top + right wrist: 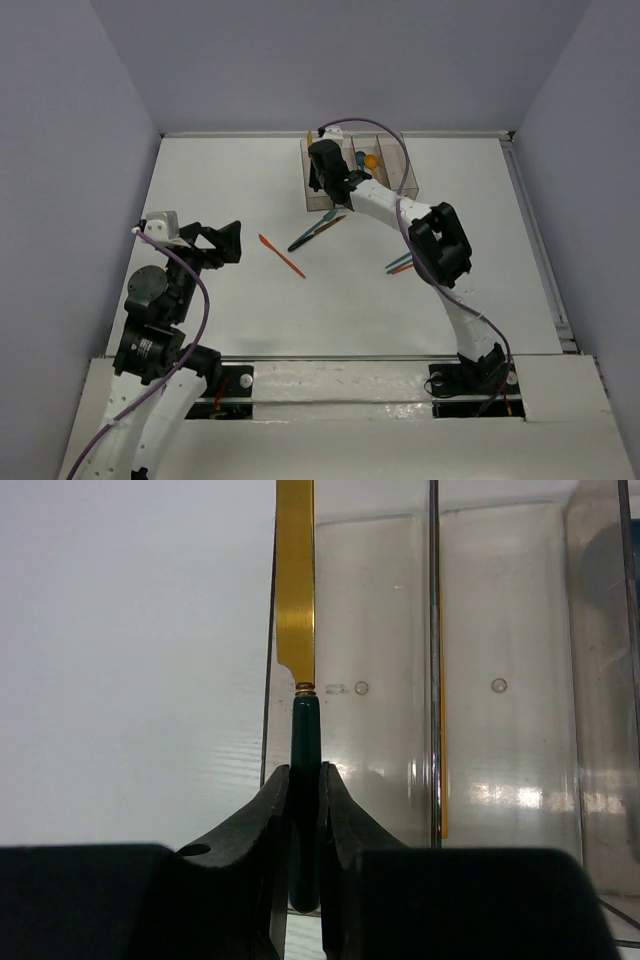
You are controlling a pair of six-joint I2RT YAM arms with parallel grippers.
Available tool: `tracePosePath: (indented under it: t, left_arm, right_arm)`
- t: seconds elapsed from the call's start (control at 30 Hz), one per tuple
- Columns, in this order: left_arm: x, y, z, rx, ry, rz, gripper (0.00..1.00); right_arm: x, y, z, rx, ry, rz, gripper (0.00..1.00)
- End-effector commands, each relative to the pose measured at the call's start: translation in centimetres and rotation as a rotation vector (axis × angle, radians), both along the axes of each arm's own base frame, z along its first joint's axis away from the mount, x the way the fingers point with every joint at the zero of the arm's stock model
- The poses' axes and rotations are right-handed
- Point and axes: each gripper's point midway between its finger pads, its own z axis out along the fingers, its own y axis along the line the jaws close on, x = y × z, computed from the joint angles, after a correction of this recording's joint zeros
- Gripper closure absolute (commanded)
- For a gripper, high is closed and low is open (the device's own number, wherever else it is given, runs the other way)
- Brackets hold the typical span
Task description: Sort the eating utensils into containers
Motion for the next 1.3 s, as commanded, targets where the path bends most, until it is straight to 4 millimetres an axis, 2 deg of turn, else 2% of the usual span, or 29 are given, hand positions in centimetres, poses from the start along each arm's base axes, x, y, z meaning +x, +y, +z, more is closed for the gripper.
tracePosePath:
  t: [0.0,0.13,0.23,0.27,0.3,0.37,0.53,0.57,0.6,0.67,0.7,0.73,0.8,0.83,0.93,0.97,1.03,1.07,1.1,1.27]
  left_arm:
    - [-0.2,-0.4,2.6,-0.023,-0.065,-0.024,0.01]
    - [-0.2,-0.4,2.7,-0.023,-0.065,-0.024,0.01]
    - [-0.2,-0.4,2.6,-0.022,-0.065,-0.026,0.01]
    - [-0.3,-0.4,2.7,-0.022,-0.068,-0.026,0.01]
    - [-0.3,-0.4,2.7,-0.022,-0.068,-0.026,0.01]
    - [-0.3,-0.4,2.7,-0.022,-0.068,-0.025,0.01]
    - [-0.4,-0.4,2.9,-0.026,-0.073,-0.027,0.01]
    - [-0.4,-0.4,2.9,-0.025,-0.072,-0.027,0.01]
    - [-0.4,-0.4,2.8,-0.025,-0.072,-0.029,0.01]
    - [-0.4,-0.4,2.8,-0.026,-0.073,-0.027,0.01]
    - [-0.4,-0.4,2.8,-0.025,-0.074,-0.029,0.01]
    - [-0.5,-0.4,2.9,-0.026,-0.075,-0.029,0.01]
    - [-0.5,-0.4,2.8,-0.026,-0.075,-0.027,0.01]
    - [-0.5,-0.4,2.9,-0.027,-0.076,-0.027,0.01]
    - [-0.6,-0.4,3.0,-0.027,-0.081,-0.032,0.01]
    - [-0.6,-0.5,3.1,-0.028,-0.084,-0.035,0.01]
    - [-0.6,-0.6,3.1,-0.03,-0.085,-0.04,0.01]
    - [-0.6,-0.6,3.0,-0.029,-0.084,-0.04,0.01]
    - [-0.6,-0.6,3.0,-0.029,-0.082,-0.04,0.01]
    - [-0.6,-0.7,2.9,-0.027,-0.079,-0.044,0.01]
  right_arm:
    - [1.4,0.8,1.9,0.017,-0.042,0.0,1.0]
    - [2.1,0.6,1.4,0.019,-0.036,-0.009,1.0]
    - [2.2,0.5,1.1,0.007,-0.029,-0.016,0.82]
    - [2.2,0.4,1.2,0.001,-0.03,-0.015,0.75]
    - [2.1,0.4,1.3,0.001,-0.032,-0.014,0.6]
    - [1.9,0.4,2.1,0.002,-0.04,0.0,0.48]
    - [1.1,0.3,4.8,0.039,-0.08,0.026,0.43]
    - [0.7,0.0,6.3,0.051,-0.1,0.027,0.39]
    - [-0.2,0.0,5.5,0.04,-0.085,0.036,0.38]
    - [-1.2,0.4,6.2,0.057,-0.108,0.052,0.38]
    - [-2.6,1.1,7.6,0.069,-0.129,0.071,0.38]
    - [-3.9,1.1,6.0,0.048,-0.11,0.081,0.38]
    - [-6.0,1.1,4.7,0.018,-0.089,0.082,0.38]
    - [-8.1,1.6,3.9,0.019,-0.088,0.103,0.38]
    - [-10.9,1.4,2.1,0.034,-0.058,0.08,0.37]
    - [-12.4,1.4,0.7,0.037,-0.028,0.072,0.37]
    - [-13.4,1.4,-0.4,0.022,-0.021,0.044,0.27]
    - [-13.6,1.3,-1.7,-0.002,-0.006,0.018,0.22]
    - [-13.8,2.0,-1.5,0.001,-0.003,0.016,0.18]
    - [-14.1,2.8,-3.3,-0.022,0.034,-0.017,0.18]
